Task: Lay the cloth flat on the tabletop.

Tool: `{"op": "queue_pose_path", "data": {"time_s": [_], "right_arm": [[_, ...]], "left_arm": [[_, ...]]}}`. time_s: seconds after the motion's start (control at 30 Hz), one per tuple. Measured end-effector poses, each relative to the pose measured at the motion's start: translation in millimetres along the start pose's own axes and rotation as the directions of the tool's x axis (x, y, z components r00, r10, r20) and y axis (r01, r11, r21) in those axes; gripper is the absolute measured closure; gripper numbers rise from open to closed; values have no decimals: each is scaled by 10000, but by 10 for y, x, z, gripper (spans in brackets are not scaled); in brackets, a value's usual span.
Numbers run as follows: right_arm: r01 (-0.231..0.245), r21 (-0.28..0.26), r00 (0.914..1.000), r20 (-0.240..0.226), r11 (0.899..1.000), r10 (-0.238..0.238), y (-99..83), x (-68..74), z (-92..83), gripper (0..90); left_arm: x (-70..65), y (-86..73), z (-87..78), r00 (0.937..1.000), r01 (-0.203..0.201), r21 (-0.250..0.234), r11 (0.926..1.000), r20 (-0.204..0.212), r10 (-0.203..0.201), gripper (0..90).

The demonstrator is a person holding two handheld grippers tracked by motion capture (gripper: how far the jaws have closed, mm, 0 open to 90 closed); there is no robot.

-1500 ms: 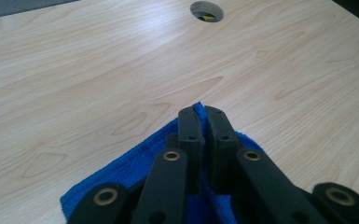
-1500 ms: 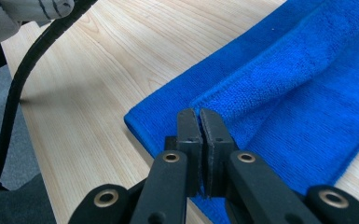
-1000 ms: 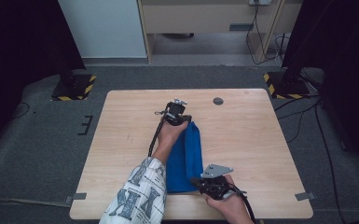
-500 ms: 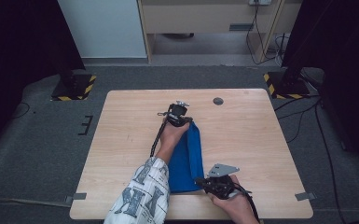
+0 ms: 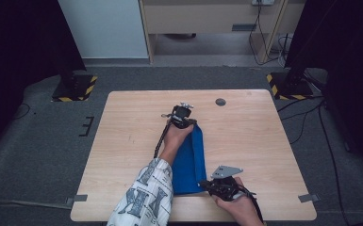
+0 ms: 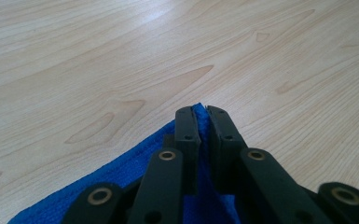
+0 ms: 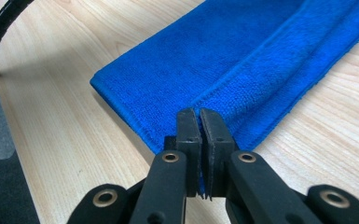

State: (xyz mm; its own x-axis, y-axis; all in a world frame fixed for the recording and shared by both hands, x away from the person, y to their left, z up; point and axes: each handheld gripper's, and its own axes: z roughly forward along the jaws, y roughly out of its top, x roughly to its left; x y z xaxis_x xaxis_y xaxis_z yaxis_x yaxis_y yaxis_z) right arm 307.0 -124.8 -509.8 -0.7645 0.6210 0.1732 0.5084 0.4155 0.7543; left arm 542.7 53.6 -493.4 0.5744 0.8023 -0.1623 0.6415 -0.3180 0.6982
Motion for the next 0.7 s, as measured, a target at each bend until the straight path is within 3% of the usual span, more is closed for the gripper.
{"op": "queue_pose_path", "data": {"time_s": [0.27,0.37,0.47,0.7], "right_arm": [[-141,-22,9997,-202,9999,141,4,15,8,867],[-173,140,9998,-75,9998,174,-7,-1,21,802],[-376,78,9987,347,9993,373,1,-24,8,637],[-281,-252,9960,838,9993,301,28,-52,-18,368]], "left_arm": [[-36,12,-3,9998,-168,-29,9999,106,168,820],[-47,0,19,9996,-269,107,9996,21,269,744],[-47,3,13,9999,-68,-21,10000,-153,67,560],[-44,28,-100,9999,-153,-400,9991,-38,152,323]]}}
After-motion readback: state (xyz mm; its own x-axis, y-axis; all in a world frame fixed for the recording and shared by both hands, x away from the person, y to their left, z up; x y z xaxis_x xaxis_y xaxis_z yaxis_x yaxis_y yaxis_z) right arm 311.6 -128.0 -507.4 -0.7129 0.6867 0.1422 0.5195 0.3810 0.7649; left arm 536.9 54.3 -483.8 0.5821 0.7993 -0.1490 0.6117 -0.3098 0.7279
